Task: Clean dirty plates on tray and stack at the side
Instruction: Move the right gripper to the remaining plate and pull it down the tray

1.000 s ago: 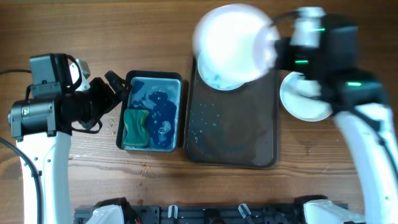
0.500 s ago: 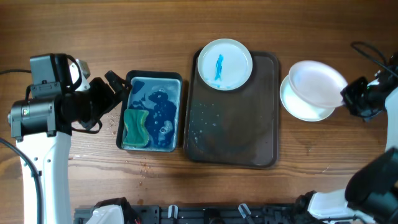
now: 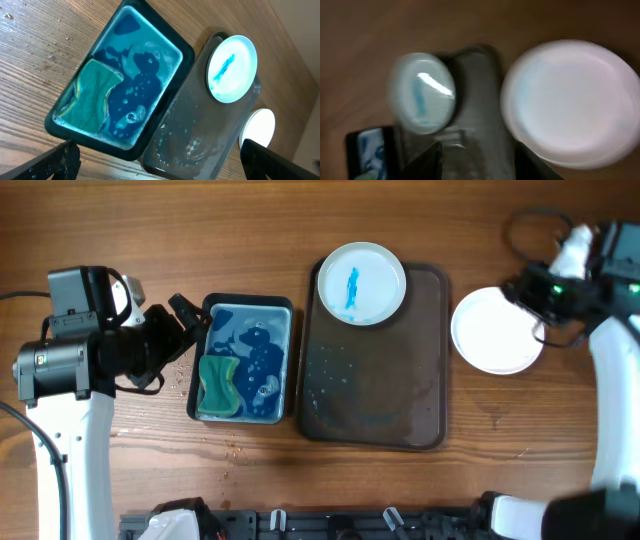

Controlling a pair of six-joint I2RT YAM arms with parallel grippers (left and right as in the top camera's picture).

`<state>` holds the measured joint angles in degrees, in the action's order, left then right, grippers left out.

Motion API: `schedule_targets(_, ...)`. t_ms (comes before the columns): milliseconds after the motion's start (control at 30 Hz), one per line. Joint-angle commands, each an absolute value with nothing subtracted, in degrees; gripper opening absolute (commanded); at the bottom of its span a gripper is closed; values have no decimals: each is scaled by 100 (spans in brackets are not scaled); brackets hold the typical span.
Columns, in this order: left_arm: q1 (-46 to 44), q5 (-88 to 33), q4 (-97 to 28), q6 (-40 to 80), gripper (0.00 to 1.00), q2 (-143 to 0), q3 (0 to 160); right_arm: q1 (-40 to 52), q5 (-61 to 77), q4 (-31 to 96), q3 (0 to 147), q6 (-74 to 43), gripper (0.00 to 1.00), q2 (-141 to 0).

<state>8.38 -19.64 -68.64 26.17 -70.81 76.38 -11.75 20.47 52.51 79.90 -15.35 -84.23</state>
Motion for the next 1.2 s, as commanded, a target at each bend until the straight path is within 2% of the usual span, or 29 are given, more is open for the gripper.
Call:
schedule_targets(0,880,-2051,-6862,2589,100,-7050,7728,-224,2276,4984,8176,-972,47,-8051)
schedule_targets(167,880,-2053,-6862,2589,100,-7050,7725,926,696,4464,8012,-895,49,-8490)
schedule_targets(200,880,-2053,-6864,2589,100,-7050,7725,1083,296,4263,7972,-897,53,-8729)
schedule_targets(267,880,-2053,-6864,2589,100,-7050,7725,1210,-108,3938,7957,-893,68,-9133)
schedule_targets(333,880,-2053,-6864,2589,100,-7050,7725,1243,-325,3468,7957,-864,73,-9655)
schedule_targets(533,880,-2053,-6862,2589,100,-7050,7728,1192,-368,2104,7957,-298,75,-11128)
schedule_targets(633,880,-2051,-6864,2587,100,-7050,7728,1188,-276,1809,7957,-445,64,-11636)
schedule_targets(700,880,-2053,-6862,2589,100,-7050,7728,1188,-148,1756,7957,-523,47,-11889)
schedule_targets(833,880,-2053,-6864,2589,100,-7050,7728,1188,215,1852,7957,-781,24,-12127)
schedule_targets(900,880,-2053,-6864,2589,100,-7050,7725,1188,353,1938,7959,-805,4,-12125)
schedule_targets(1000,880,-2051,-6864,2589,100,-7050,7728,1146,475,2416,7966,-1317,4,-11804)
schedule_targets(1167,880,-2053,-6864,2589,100,-7050,7728,1096,762,3291,7966,-1361,4,-10669)
